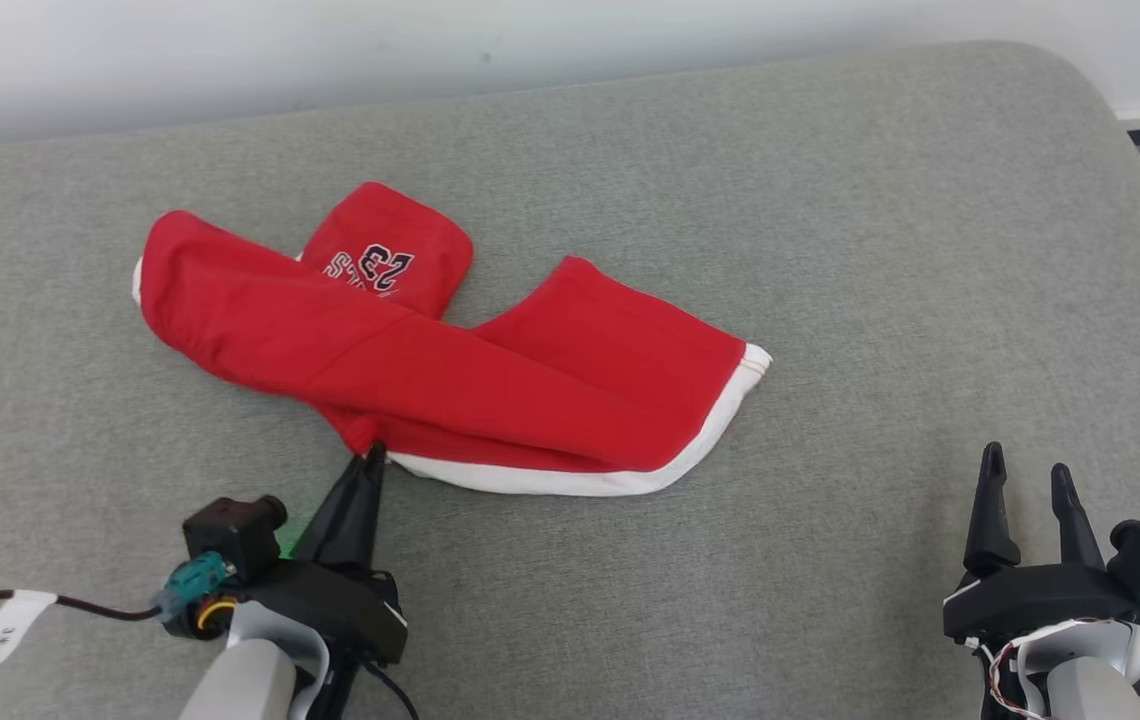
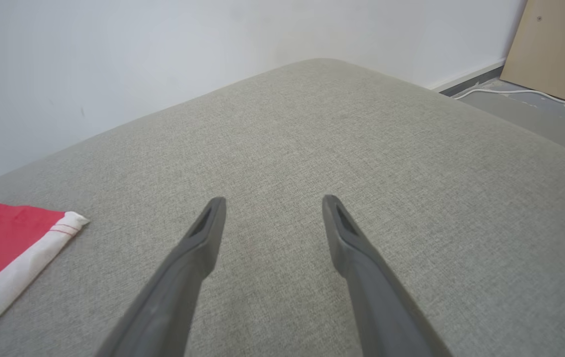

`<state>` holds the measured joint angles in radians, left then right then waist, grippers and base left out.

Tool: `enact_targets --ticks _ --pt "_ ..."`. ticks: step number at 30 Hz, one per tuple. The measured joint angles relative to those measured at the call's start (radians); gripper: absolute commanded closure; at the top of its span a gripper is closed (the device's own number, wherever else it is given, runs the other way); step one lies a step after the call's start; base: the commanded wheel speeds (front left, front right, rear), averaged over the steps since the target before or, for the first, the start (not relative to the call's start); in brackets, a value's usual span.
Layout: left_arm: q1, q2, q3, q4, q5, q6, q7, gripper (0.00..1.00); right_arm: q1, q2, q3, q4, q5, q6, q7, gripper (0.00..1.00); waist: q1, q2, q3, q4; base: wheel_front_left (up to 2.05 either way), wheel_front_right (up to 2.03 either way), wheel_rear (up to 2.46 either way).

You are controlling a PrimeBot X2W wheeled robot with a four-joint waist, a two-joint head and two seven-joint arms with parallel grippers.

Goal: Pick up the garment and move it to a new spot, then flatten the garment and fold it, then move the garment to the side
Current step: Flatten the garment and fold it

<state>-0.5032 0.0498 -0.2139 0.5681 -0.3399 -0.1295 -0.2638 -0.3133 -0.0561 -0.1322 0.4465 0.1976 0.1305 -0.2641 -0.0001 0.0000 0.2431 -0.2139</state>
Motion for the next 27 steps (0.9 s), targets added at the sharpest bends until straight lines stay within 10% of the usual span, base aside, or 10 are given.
enact_targets --ticks 20,23,27 --pt "0.288 0.000 0.124 -0.087 0.058 0.009 0.000 1.00 0.104 0.002 0.014 0.037 -0.012 0.000 0.000 0.00 0.0000 0.0000 -0.173 0.102 0.00 0.00 0.00" --pt "0.311 0.000 0.143 -0.077 0.063 0.026 0.000 0.00 0.124 0.003 0.017 0.038 -0.015 0.000 0.000 0.00 -0.0001 -0.0001 -0.211 0.117 0.00 0.00 0.00" --pt "0.341 0.001 0.168 -0.084 0.096 0.054 0.000 0.00 0.132 0.003 0.032 0.022 -0.026 0.000 0.000 0.00 0.0000 -0.0001 -0.237 0.127 0.00 0.00 0.00"
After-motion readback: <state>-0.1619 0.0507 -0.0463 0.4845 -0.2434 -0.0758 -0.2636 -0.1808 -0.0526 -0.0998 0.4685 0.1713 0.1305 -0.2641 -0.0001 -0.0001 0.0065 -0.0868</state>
